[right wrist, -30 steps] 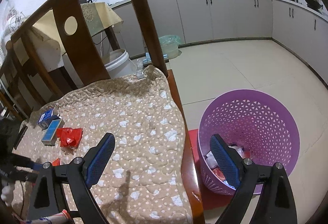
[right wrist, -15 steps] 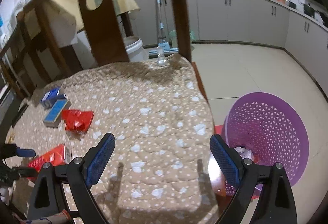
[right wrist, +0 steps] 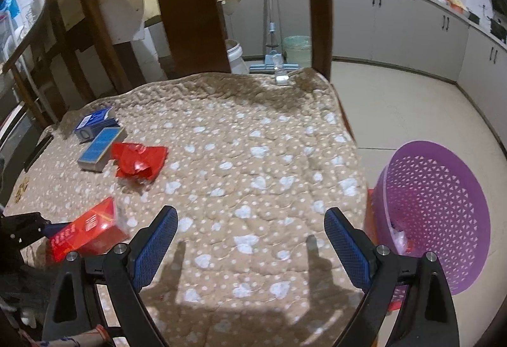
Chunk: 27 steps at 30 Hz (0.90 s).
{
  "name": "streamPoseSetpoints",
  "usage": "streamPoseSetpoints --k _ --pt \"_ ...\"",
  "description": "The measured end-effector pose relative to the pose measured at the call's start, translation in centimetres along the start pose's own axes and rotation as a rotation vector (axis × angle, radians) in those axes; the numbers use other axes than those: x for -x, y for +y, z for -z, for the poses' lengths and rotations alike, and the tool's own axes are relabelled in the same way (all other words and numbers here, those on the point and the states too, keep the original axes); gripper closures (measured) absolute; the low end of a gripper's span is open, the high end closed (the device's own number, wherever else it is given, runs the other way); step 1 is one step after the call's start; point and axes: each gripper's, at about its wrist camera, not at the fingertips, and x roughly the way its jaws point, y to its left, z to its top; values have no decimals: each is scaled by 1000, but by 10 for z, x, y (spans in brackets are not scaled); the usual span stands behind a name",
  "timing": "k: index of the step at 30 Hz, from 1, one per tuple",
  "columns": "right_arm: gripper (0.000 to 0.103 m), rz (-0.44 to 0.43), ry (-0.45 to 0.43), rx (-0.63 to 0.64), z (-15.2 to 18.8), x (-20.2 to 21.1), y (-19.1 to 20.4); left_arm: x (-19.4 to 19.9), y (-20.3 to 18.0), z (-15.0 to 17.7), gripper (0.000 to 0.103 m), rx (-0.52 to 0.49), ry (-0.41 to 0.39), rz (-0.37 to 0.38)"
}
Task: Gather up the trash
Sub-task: 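Grasp the long red box with the left tool while the right grasps the red wrapper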
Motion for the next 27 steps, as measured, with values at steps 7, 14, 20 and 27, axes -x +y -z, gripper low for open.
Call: streamPoseSetpoints --k 7,14,20,27 --pt "6 -140 73 65 -17 -18 38 33 41 23 64 112 -38 16" --pt "6 -231 132 205 -67 -59 99 40 67 38 64 181 -47 1" --pt "7 -250 266 258 -80 -114 125 39 84 47 64 237 -53 35" --pt "28 -150 257 332 -55 -114 141 36 81 45 47 246 -62 59"
